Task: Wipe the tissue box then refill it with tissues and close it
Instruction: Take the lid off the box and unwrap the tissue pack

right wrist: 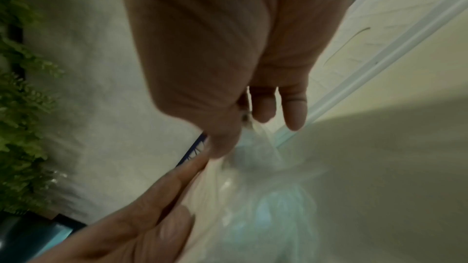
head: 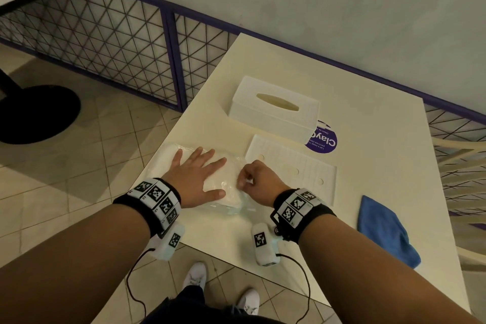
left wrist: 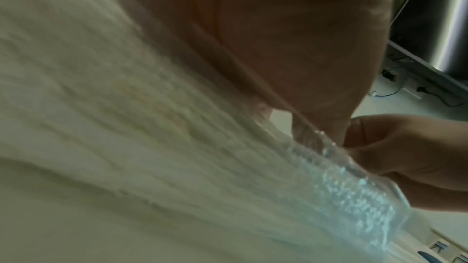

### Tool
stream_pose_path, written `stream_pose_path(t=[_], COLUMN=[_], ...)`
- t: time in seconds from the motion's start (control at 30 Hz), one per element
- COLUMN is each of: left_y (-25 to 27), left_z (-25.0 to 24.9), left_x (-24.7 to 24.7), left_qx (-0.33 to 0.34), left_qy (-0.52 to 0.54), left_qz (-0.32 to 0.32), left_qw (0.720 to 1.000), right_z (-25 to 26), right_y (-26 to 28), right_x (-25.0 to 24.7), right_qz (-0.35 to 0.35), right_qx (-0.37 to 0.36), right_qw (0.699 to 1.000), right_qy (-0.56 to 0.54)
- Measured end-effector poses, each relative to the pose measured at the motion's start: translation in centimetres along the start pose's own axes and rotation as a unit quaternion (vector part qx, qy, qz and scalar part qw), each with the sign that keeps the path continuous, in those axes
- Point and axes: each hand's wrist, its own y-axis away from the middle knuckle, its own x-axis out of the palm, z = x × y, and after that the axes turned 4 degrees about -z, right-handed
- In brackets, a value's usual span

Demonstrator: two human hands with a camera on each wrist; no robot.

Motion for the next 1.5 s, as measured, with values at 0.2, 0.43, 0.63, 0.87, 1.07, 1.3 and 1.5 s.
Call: stream_pose_path(t=[0.2,0.43,0.63,0.87,1.07,1.3,1.5], left_y=[0.8,0.8,1.1,1.1,1.1,1.4,1.3], left_z=[0.4,1.3,1.5,1.3,1.2,1.9,2.1], left_x=[-0.7,0.4,0.8,1.1,1.9,3.0,3.4], left_qx=[-0.008,-0.041,-0.033,-0.032,-0.033,-0.013,-0.017], left_qy=[-0.015,0.003,0.016,0.021,0.034,0.136,0.163], left_qz=[-0.039,-0.012,-0.021,-0.031,-0.065,-0.154,-0.189], left_qw=[0.999,0.999,0.999,0.999,0.997,0.979,0.968], right_z=[-1.8,-4.2,-5.9,-7.6,-2.8,0.4,1.0], right_y=[1.0,1.3,0.9,1.9,1.1,-1.3,-1.5], right_x=[-0.3,-0.5,-1.3,-3.4,-2.0,-1.0,-1.4], right_qz=[0.015,-0.114,-0.118,-0.136,-0.195,-0.050,-0.126], right_qx=[0.061,0.160,0.206,0.267,0.070,0.128,0.104], right_qw=[0.998,0.980,0.969,0.953,0.978,0.986,0.973], right_qy=[-0.006,0.024,0.074,0.040,-0.038,-0.096,-0.164])
